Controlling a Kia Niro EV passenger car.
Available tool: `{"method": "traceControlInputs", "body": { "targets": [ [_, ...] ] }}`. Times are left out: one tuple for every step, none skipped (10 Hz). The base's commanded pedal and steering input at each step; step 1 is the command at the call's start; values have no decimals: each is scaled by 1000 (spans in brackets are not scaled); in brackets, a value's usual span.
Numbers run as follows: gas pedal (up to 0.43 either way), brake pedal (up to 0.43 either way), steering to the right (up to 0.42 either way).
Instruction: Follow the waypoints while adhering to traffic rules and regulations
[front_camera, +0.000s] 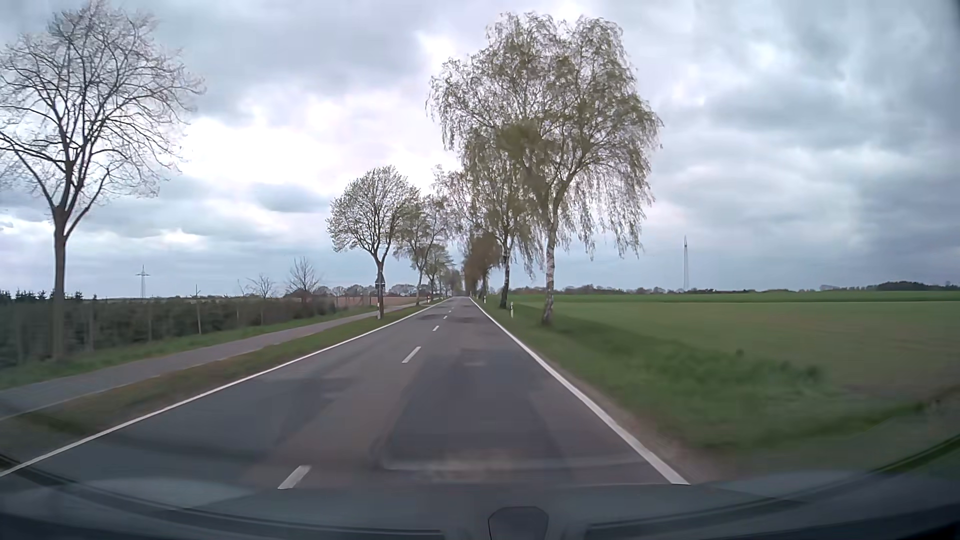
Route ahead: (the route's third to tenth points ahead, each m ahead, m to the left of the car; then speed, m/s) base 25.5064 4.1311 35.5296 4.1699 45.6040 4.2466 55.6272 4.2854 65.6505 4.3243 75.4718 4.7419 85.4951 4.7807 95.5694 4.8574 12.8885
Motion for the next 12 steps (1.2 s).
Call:
{"method": "traceControlInputs", "body": {
  "targets": [
    [331,0,-5],
    [331,0,-5],
    [331,0,-5],
    [299,0,-9],
    [260,0,-10],
    [260,0,-9],
    [248,0,-8],
    [248,0,-6],
    [248,0,-4],
    [248,0,-3],
    [248,0,-3],
    [248,0,-3]
  ]
}}
